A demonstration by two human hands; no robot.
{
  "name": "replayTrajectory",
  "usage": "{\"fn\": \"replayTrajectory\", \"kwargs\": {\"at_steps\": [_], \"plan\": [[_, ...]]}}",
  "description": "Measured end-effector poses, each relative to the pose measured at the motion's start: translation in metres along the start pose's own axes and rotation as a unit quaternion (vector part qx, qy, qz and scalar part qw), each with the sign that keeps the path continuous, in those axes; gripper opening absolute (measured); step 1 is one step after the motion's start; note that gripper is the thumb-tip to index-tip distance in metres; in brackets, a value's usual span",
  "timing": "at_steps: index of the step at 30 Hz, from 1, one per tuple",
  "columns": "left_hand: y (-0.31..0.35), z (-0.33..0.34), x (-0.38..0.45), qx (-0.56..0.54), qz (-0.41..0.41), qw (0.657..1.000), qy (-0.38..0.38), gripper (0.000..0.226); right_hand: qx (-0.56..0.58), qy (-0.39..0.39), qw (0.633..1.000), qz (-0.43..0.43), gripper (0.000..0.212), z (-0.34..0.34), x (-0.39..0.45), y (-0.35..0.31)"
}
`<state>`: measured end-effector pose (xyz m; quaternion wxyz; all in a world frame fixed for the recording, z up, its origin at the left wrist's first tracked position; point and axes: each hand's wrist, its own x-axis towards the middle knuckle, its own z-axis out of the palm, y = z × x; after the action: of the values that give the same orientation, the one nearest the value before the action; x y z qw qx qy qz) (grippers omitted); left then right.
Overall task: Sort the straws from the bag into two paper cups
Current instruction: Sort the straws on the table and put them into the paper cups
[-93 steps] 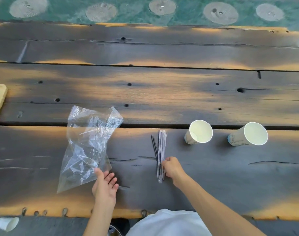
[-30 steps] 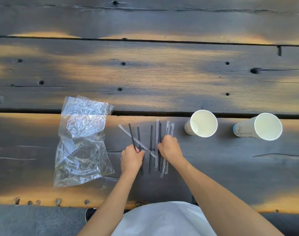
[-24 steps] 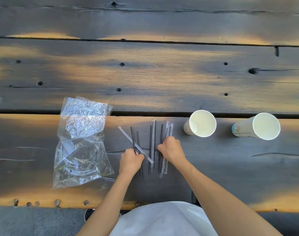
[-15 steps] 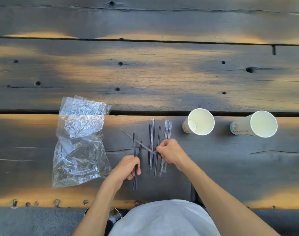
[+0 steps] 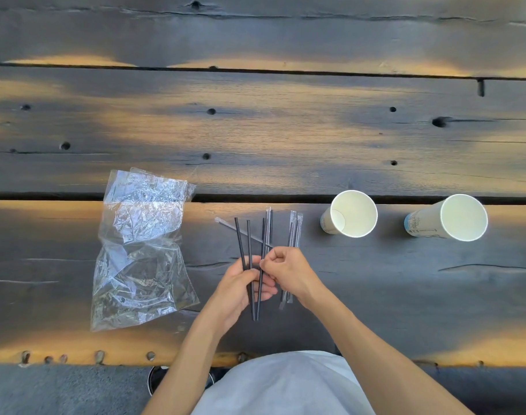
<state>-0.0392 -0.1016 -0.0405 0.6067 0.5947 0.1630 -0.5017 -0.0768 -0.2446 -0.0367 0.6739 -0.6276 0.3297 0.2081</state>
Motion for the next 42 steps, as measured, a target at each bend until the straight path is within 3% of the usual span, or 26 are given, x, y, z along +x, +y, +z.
{"fn": "replayTrajectory", "kwargs": {"at_steps": [5, 11, 15, 20, 27, 34, 37, 42], "plan": [[-0.001, 0.004, 0.006, -0.005, -0.005, 1.000, 0.000, 0.031, -0.050, -0.004, 0.999, -0.021, 0.015, 0.007, 0.007, 0.006], [0.004, -0.003, 0.029, 0.034, 0.002, 0.987, 0.156, 0.018, -0.173, 0.134, 0.975, 0.030, 0.019, 0.002, 0.023, 0.022], [0.003, 0.004, 0.043, 0.124, 0.006, 0.973, 0.195, 0.009, -0.248, 0.163, 0.954, 0.047, 0.011, 0.005, 0.027, 0.027], [-0.002, 0.021, 0.057, 0.321, 0.053, 0.919, 0.222, 0.010, -0.292, 0.172, 0.940, 0.033, 0.016, 0.009, 0.033, 0.024], [0.000, 0.023, 0.063, 0.390, 0.038, 0.887, 0.244, 0.013, -0.367, 0.185, 0.911, 0.038, 0.014, 0.010, 0.038, 0.019], [0.003, 0.016, 0.051, 0.366, -0.010, 0.911, 0.190, 0.017, -0.371, 0.171, 0.910, 0.073, 0.016, 0.009, 0.034, 0.018], [-0.003, 0.007, 0.042, 0.360, -0.007, 0.921, 0.151, 0.017, -0.317, 0.152, 0.930, 0.106, 0.026, 0.005, 0.029, 0.022], [-0.013, -0.001, 0.028, 0.278, -0.013, 0.954, 0.111, 0.022, -0.190, 0.146, 0.964, 0.113, 0.016, -0.001, 0.010, 0.029]]}}
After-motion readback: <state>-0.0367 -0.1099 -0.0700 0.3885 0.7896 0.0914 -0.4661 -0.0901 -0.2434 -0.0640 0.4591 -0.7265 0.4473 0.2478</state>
